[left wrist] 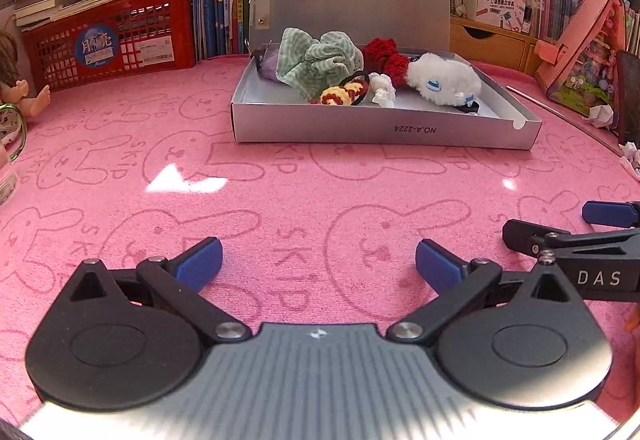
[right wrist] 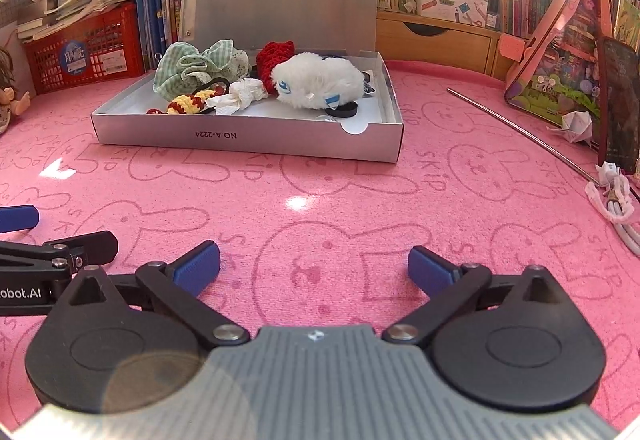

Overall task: Organize objects
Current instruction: 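Open both tools to drop the snake and ball, then withdraw from the box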

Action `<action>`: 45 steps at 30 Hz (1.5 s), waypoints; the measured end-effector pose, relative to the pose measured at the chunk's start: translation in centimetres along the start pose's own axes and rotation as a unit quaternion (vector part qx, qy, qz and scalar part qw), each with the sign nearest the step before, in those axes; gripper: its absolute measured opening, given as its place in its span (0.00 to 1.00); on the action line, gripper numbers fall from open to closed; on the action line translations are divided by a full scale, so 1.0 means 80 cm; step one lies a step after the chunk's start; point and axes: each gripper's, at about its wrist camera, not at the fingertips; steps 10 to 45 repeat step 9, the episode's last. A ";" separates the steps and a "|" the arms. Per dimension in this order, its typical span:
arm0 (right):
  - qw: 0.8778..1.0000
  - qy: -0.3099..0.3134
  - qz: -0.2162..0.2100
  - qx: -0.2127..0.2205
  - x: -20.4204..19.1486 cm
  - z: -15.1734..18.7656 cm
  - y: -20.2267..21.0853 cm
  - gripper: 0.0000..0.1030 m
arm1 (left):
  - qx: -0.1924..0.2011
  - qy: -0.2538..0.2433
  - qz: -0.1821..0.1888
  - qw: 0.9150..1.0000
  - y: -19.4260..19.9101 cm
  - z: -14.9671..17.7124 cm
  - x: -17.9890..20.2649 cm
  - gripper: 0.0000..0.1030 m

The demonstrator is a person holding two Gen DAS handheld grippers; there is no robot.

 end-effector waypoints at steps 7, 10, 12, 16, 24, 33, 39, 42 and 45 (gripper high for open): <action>1.000 -0.002 -0.002 -0.001 0.000 0.000 -0.001 1.00 | 0.000 0.006 -0.005 1.000 -0.001 0.000 -0.002 1.00; 1.000 -0.002 -0.002 -0.001 0.000 0.000 -0.001 1.00 | -0.001 0.004 -0.008 1.000 -0.002 0.000 -0.001 1.00; 1.000 -0.002 -0.002 -0.001 0.000 0.000 -0.001 1.00 | -0.001 0.004 -0.008 1.000 -0.002 0.000 -0.001 1.00; 1.000 -0.002 -0.002 -0.001 0.000 0.000 -0.001 1.00 | -0.001 0.004 -0.008 1.000 -0.002 0.000 -0.001 1.00; 1.000 -0.002 -0.002 -0.001 0.000 0.000 -0.001 1.00 | -0.001 0.004 -0.008 1.000 -0.002 0.000 -0.001 1.00; 1.000 -0.002 -0.002 -0.001 0.000 0.000 -0.001 1.00 | -0.001 0.004 -0.008 1.000 -0.002 0.000 -0.001 1.00; 1.000 -0.002 -0.002 -0.001 0.000 0.000 -0.001 1.00 | -0.001 0.004 -0.008 1.000 -0.002 0.000 -0.001 1.00; 1.000 -0.002 -0.002 -0.001 0.000 0.000 -0.001 1.00 | -0.001 0.004 -0.008 1.000 -0.002 0.000 -0.001 1.00; 1.000 -0.002 -0.002 -0.001 0.000 0.000 -0.001 1.00 | -0.001 0.004 -0.008 1.000 -0.002 0.000 -0.001 1.00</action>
Point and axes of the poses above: each gripper's, at about its wrist camera, not at the fingertips, and y roughly against the way its jaws point, x to its right, z to its underside, and after that the axes turned 11 degrees about -x, right-handed
